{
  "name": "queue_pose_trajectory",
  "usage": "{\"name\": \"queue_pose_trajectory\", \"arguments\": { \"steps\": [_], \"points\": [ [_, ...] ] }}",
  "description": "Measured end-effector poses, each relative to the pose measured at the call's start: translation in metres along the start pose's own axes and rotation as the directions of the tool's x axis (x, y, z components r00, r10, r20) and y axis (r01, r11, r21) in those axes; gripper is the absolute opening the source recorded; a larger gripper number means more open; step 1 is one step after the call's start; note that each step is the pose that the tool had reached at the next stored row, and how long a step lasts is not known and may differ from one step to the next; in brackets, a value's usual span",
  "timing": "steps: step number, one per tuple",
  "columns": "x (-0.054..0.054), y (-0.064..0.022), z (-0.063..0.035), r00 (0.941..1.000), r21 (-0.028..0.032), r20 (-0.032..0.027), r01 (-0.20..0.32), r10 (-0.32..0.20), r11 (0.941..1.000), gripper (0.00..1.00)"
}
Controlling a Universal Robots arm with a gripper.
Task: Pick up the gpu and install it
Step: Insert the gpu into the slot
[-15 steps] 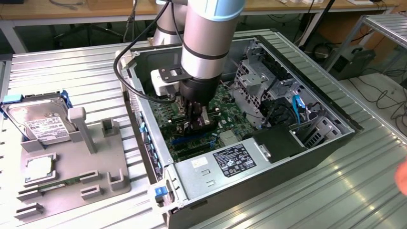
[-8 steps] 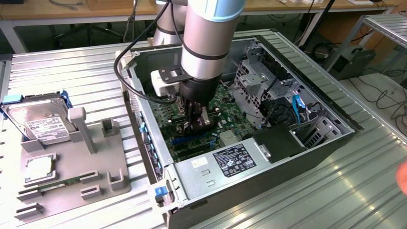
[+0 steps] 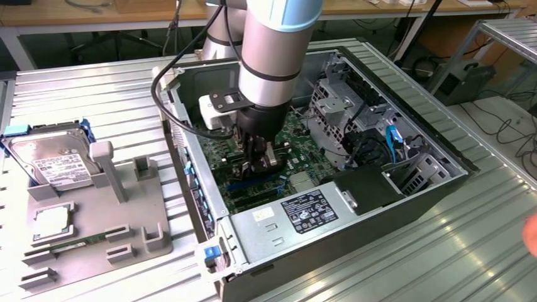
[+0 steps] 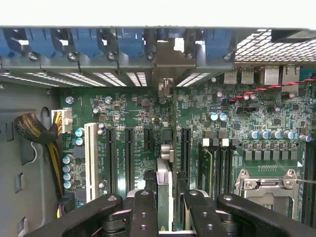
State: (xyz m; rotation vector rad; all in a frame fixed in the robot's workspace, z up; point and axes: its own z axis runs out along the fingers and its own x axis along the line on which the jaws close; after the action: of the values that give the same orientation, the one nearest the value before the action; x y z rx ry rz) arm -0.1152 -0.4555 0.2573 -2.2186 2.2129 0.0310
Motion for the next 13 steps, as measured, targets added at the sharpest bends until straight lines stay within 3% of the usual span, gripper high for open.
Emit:
{"name": "queue_pose_trajectory", "arguments": {
  "steps": [13],
  "points": [
    [0.0001, -0.0002, 0.0065, 1.0000, -0.0002, 0.0005, 0.000, 0.000, 1.0000, 0.26]
  ]
}}
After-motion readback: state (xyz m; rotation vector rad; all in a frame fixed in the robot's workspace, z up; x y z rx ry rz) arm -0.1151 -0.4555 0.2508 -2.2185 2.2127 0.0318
